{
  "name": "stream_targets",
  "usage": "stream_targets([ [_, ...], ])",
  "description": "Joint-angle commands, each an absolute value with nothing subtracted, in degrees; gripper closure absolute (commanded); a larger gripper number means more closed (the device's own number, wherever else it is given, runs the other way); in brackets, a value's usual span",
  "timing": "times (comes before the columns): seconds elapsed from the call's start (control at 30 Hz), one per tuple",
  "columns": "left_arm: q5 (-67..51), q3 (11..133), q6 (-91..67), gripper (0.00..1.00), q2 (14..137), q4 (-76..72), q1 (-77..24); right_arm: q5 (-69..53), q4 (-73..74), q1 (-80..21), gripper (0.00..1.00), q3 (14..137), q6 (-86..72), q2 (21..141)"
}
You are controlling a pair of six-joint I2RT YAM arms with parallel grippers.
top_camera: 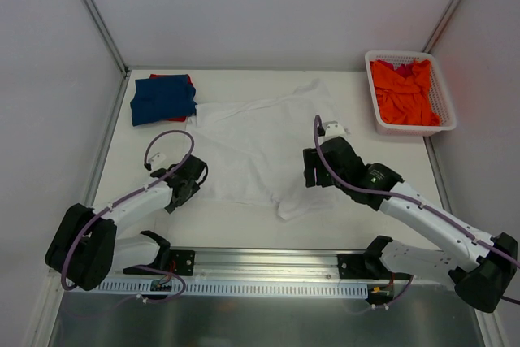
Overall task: Fold and stack the t-shirts
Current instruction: Flatten the tshirt out
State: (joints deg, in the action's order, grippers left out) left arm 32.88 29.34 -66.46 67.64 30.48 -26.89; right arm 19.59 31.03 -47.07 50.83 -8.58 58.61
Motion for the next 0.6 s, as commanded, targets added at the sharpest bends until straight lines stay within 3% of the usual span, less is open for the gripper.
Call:
stream_targets([
  [0.0,34.01,31.55,-66.36,0.34,69.25,30.5,-26.28,18.9,32.69,-47.9,0.3,50.8,-9.93,56.17],
  [0.13,35.51,33.57,-64.43,0.37,71.45,30.59,-25.75,18.55,32.78,-48.08,0.3,50.01,-10.2,54.32],
  [0.27,35.42,35.15,-64.07,0.5,74.96,30.67,-25.14,17.49,33.22,-48.34,0.3,49.31,-10.63,51.69],
  [0.33,35.68,35.51,-64.42,0.68,75.85,30.59,-25.05,17.4,33.75,-48.43,0.3,48.78,-11.07,50.81],
  [0.37,35.77,35.51,-64.51,0.82,76.46,30.59,-25.05,17.23,34.27,-48.6,0.31,48.61,-11.16,50.02],
  [0.5,35.6,35.51,-64.78,0.99,76.99,30.5,-25.05,17.05,35.77,-48.87,0.31,47.55,-11.95,48.78],
  [0.57,35.6,35.42,-64.69,1.0,76.64,30.59,-25.05,16.44,36.64,-49.13,0.31,47.29,-12.48,48.6],
])
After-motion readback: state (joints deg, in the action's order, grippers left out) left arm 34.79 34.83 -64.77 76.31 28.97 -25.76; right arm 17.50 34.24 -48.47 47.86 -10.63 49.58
